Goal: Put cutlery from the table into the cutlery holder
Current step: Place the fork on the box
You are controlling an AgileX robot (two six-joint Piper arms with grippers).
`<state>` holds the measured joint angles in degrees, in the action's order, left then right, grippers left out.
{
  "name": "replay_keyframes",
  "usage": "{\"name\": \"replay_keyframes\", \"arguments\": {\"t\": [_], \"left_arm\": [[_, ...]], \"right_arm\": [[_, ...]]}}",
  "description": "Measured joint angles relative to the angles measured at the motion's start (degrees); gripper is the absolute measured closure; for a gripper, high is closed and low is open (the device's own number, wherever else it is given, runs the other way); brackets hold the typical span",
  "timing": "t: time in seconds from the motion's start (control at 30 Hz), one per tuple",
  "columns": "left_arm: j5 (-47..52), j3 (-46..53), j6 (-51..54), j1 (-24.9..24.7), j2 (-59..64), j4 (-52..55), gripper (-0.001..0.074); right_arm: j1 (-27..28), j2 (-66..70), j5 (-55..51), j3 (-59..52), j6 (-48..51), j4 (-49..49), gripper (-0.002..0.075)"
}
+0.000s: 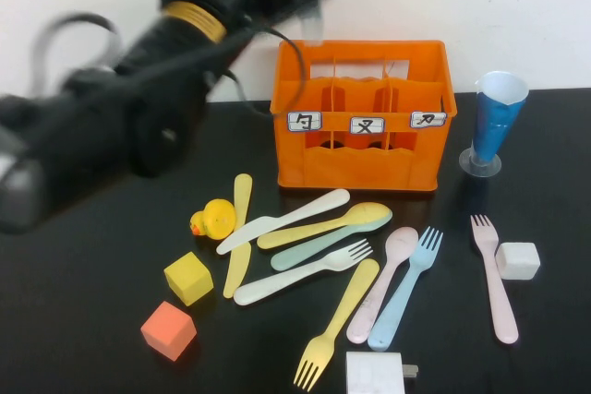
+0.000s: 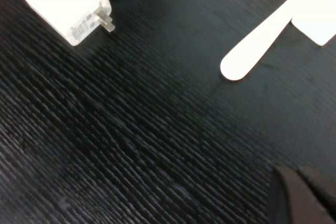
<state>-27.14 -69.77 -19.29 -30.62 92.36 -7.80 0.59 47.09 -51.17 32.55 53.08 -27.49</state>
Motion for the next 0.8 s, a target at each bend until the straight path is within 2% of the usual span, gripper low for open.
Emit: {"name": "replay_keyframes", "arguments": {"t": [0.1, 0.37, 0.8], "left_arm": [[-7.25, 0.12, -0.89, -0.65, 4.23, 2.39, 0.0607], [-20.93, 0.12, -5.11, -0.86, 11.65, 18.46, 0.0607], [-28.50, 0.12, -3.15, -1.01, 19.16, 19.91, 0.0607]], "right_arm": [[0.00, 0.00, 0.00, 0.00, 0.00, 0.00, 0.0729], [0.00, 0.00, 0.10, 0.00, 0.00, 0.00, 0.0729], [0.00, 0.00, 0.47, 0.00, 0.00, 0.00, 0.0729]]}}
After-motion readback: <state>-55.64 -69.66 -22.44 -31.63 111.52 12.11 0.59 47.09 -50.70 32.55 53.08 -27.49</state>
